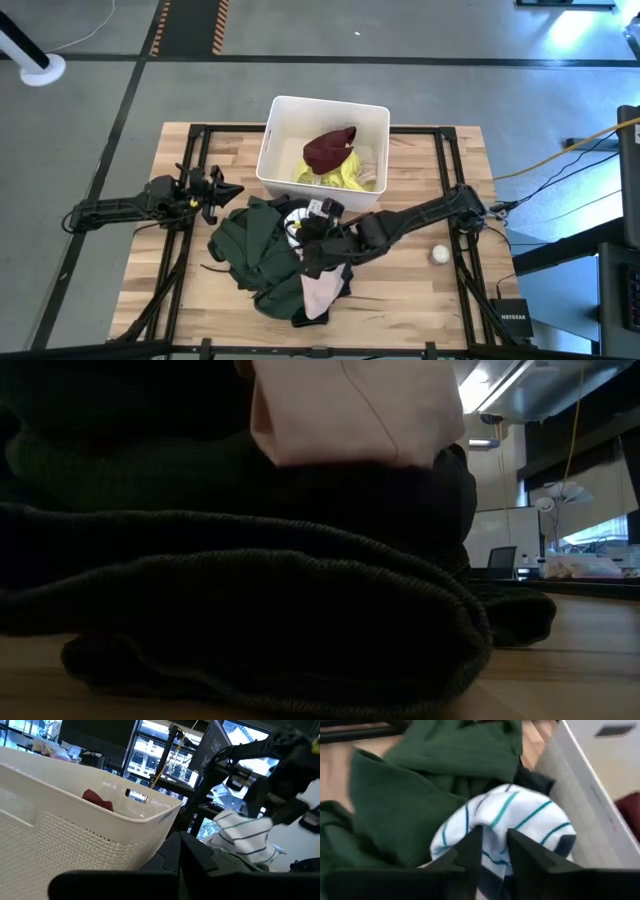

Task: Sort clothes
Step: Put the top white stripe sock into the white bin

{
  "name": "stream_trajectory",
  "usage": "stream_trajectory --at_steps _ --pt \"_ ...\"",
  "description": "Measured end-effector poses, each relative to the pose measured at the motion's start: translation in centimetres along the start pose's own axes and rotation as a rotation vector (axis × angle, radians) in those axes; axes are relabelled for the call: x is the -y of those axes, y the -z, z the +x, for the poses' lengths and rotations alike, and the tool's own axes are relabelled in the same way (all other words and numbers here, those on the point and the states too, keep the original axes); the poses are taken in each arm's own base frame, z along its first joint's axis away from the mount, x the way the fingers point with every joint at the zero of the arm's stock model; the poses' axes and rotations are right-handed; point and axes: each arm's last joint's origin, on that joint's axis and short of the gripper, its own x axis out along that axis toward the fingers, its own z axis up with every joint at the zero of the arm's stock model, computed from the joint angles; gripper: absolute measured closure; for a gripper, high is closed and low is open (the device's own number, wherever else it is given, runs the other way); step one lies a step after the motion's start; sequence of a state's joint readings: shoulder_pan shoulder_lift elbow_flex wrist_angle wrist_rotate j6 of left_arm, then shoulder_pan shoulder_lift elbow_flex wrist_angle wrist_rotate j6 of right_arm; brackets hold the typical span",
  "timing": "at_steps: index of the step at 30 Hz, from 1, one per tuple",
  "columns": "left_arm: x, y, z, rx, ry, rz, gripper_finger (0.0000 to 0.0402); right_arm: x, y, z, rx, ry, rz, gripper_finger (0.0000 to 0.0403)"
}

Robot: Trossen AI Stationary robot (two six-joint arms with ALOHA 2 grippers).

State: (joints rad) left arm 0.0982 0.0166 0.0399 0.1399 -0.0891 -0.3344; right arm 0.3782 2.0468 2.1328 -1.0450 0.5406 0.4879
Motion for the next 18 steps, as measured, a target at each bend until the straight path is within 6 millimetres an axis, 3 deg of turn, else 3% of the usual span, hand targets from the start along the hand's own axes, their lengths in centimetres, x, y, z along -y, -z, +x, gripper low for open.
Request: stream_trajectory --at_steps 7,18 --pt "0.0 0.0 0.0 -0.005 -0.001 0.001 0.0402 0.3 -1.7 -1.7 0.070 -0.035 -0.086 0.0217" --pt "-0.1 0.2 0.0 -0.023 -0.008 0.003 0.0402 0.6 -0.7 -0.8 -0.040 -0.072 -0.219 0.0229"
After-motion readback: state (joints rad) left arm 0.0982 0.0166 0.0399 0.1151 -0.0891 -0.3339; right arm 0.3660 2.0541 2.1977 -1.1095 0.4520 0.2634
